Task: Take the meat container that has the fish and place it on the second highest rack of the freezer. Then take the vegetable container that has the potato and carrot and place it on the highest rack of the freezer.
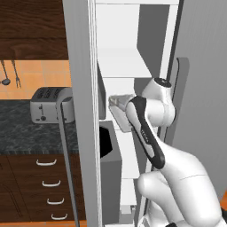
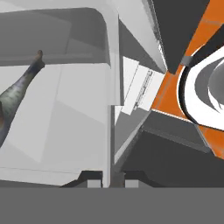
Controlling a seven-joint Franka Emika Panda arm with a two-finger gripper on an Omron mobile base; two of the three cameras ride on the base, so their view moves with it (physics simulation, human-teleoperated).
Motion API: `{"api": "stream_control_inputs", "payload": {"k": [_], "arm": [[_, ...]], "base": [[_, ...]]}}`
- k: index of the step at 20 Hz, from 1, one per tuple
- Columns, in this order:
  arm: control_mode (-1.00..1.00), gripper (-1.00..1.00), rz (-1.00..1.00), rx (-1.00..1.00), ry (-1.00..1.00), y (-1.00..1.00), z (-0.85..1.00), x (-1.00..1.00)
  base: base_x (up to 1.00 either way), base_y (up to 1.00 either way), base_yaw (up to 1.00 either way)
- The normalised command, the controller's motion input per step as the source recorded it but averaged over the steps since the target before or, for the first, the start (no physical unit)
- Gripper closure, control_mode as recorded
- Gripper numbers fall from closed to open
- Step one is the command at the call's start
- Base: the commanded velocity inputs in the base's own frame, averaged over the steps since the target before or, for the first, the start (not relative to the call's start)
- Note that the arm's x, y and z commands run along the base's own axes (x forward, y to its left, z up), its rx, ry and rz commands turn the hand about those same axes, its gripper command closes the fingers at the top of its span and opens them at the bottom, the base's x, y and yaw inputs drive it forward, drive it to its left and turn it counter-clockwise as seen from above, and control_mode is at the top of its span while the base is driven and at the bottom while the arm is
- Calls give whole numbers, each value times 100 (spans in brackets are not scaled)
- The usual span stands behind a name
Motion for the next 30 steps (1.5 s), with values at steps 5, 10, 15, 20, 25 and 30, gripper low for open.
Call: {"api": "stream_control_inputs", "payload": {"k": [5, 10, 15, 20, 25, 30], "arm": [[-100, 100, -1, 0, 0, 9, -38, 67], [-100, 100, -3, 0, 0, 1, -26, 69], [-100, 100, -5, 0, 0, 1, -28, 73], [-100, 100, -4, 0, 0, 1, -32, 63], [-100, 100, -2, 0, 2, 4, -25, 70], [-100, 100, -1, 0, 0, 16, -17, 34]], "base": [[0, 0, 0], [0, 0, 0], [0, 0, 0], [0, 0, 0], [0, 0, 0], [0, 0, 0]]}}
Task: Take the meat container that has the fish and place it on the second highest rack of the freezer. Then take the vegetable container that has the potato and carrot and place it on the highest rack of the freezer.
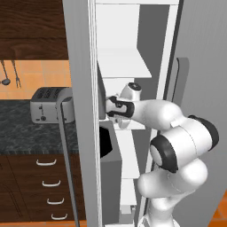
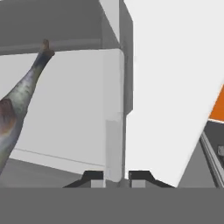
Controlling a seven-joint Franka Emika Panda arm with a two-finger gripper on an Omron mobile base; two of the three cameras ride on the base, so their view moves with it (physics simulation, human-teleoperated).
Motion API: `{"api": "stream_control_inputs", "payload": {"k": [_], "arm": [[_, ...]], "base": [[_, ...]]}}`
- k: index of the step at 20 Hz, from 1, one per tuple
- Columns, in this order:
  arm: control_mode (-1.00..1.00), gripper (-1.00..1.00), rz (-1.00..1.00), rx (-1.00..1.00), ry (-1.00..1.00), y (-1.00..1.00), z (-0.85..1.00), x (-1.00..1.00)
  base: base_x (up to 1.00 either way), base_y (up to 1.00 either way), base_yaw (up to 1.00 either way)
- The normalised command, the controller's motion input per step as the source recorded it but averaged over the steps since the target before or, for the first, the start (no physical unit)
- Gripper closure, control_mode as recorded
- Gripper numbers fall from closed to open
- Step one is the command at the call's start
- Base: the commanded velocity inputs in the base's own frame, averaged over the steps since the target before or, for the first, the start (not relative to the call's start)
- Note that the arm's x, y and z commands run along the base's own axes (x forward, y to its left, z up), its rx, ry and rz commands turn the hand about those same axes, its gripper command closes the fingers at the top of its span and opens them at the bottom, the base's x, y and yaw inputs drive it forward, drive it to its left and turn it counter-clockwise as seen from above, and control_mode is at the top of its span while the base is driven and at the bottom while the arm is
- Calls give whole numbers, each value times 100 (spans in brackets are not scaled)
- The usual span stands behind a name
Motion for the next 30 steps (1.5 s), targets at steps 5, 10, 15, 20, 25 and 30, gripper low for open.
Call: {"api": "stream_control_inputs", "payload": {"k": [5, 10, 15, 20, 25, 30], "arm": [[-100, -100, -1, 0, 0, 17, -12, 18], [-100, -100, -1, 0, -5, 0, 1, -22], [-100, -100, 0, 0, -21, -3, 80, -100], [-100, -100, 0, 1, -2, -1, 98, -100], [-100, -100, 1, -1, 7, -15, 72, -100], [-100, -100, 15, -11, 13, -47, 48, -100]], "base": [[0, 0, 0], [0, 0, 0], [0, 0, 0], [0, 0, 0], [0, 0, 0], [0, 0, 0]]}}
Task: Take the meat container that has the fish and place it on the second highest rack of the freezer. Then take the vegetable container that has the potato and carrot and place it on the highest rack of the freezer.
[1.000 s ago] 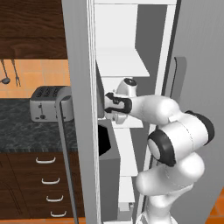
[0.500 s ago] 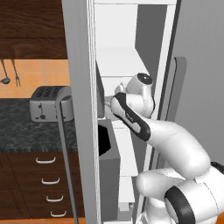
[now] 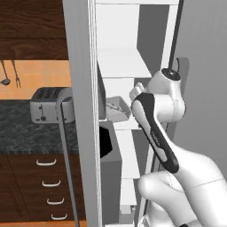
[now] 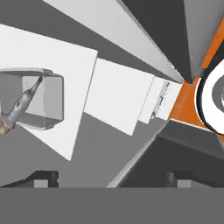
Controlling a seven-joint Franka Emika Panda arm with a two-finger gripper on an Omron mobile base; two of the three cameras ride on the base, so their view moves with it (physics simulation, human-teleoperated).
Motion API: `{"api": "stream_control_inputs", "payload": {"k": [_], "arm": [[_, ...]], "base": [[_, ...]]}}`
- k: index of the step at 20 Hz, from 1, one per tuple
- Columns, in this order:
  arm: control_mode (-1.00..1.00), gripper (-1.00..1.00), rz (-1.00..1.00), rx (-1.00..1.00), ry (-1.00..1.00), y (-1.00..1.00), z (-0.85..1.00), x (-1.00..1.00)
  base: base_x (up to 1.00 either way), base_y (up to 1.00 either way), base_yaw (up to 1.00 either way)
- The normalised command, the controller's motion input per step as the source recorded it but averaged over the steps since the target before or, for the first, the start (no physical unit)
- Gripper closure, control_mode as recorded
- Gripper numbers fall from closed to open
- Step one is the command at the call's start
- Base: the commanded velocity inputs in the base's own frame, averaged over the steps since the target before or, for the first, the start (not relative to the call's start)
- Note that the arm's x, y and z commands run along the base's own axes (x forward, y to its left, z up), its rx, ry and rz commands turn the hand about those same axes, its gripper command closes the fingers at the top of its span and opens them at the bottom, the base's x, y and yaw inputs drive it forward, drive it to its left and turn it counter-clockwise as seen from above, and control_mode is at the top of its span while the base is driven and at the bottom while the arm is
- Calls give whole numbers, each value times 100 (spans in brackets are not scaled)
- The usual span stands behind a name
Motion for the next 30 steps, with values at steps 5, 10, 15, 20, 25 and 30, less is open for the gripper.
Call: {"api": "stream_control_inputs", "payload": {"k": [5, 10, 15, 20, 25, 30], "arm": [[-100, -100, 50, -24, 16, -12, 32, -85], [-100, -100, 61, -23, 5, -13, 26, -58], [-100, -100, 39, -3, -13, -54, 9, -35], [100, -100, 8, 0, -1, -26, 0, -25], [100, -100, 0, 0, 0, 0, 0, 0], [100, -100, 0, 0, 0, 0, 0, 0]], "base": [[0, 0, 0], [0, 0, 0], [0, 0, 0], [-20, -9, 3], [-94, -46, 67], [-51, -2, 98]]}}
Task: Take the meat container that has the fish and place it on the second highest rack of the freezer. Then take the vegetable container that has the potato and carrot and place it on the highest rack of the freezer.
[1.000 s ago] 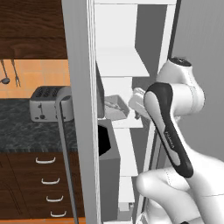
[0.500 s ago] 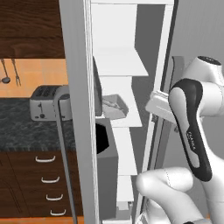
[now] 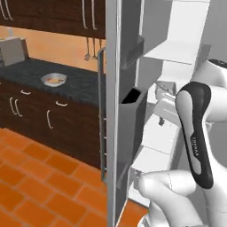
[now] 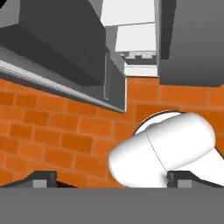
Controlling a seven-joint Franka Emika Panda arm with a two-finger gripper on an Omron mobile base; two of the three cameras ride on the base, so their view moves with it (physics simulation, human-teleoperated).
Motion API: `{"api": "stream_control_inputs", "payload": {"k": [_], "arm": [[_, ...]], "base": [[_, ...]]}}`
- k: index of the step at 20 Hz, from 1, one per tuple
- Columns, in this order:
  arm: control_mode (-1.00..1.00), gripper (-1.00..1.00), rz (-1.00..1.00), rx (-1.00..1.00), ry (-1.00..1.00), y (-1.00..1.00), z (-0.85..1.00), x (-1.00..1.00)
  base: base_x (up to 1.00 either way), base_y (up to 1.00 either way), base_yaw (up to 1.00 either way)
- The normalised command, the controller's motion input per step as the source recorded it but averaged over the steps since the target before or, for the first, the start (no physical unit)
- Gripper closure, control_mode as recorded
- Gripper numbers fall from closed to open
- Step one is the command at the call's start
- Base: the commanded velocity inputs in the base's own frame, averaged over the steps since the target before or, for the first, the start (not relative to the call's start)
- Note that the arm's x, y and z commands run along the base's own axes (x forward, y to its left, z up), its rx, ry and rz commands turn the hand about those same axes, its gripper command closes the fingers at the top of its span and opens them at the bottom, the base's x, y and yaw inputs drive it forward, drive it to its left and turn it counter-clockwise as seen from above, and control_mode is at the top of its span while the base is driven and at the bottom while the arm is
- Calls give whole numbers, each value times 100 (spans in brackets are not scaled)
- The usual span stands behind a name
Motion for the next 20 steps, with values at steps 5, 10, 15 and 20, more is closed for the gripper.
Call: {"api": "stream_control_inputs", "payload": {"k": [5, 10, 15, 20], "arm": [[100, -100, 0, 0, 0, 0, 0, 0], [100, -100, 0, 0, 0, 0, 0, 0], [100, -100, 0, 0, 0, 0, 0, 0], [100, -100, 0, 0, 0, 0, 0, 0]], "base": [[-4, 15, 100], [-7, 38, 99], [58, 88, 45], [100, 85, -13]]}}
